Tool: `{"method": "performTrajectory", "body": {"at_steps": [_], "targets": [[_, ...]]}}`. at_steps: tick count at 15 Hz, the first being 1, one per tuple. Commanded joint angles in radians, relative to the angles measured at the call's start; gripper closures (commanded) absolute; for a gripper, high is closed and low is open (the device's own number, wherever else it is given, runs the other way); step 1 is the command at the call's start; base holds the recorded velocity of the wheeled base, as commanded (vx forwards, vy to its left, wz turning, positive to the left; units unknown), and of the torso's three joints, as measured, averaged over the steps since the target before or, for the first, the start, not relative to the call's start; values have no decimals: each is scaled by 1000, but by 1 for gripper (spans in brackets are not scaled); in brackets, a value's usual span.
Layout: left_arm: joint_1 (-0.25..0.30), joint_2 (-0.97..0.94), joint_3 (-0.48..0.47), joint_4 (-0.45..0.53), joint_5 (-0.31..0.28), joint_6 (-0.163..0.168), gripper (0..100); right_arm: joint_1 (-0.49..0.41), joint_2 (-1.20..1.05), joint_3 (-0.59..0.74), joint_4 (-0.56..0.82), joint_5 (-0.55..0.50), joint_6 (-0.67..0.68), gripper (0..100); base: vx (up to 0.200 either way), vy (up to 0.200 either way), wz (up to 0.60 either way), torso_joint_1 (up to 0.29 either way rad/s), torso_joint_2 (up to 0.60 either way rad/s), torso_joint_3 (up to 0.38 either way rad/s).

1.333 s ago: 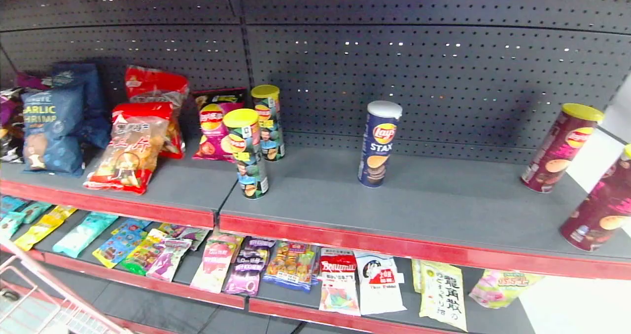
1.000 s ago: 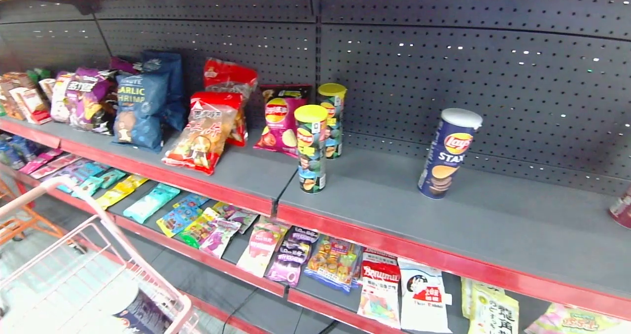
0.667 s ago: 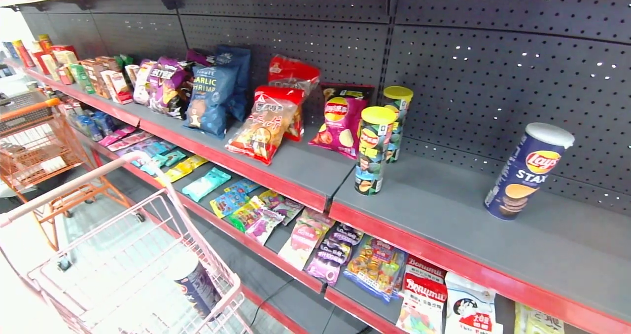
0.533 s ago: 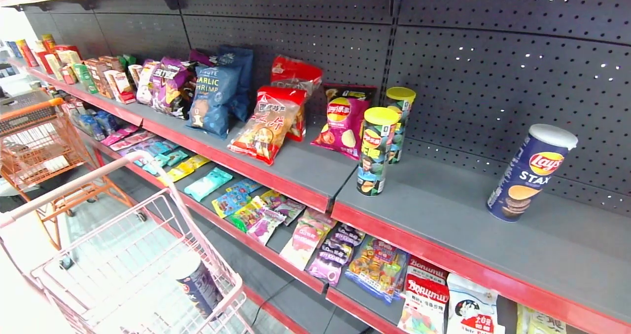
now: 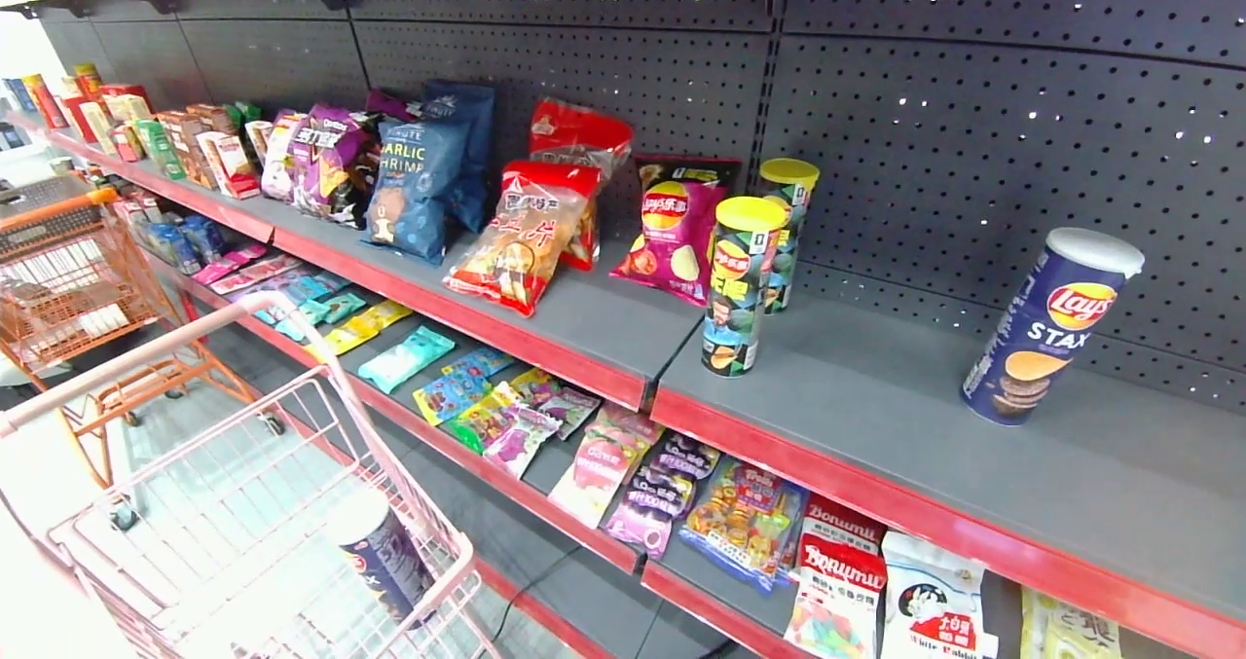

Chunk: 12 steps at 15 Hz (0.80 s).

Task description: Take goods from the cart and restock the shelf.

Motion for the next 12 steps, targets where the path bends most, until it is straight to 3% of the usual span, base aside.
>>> {"method": "performTrajectory", "body": {"at_steps": [1, 12], "targets": [[1, 1, 0, 0, 0, 0, 0, 0, 0, 0, 0, 3, 0, 0, 0, 0, 0, -149, 339, 188], [1, 1, 0, 0, 0, 0, 0, 0, 0, 0, 0, 3, 0, 0, 0, 0, 0, -148, 348, 199]]}}
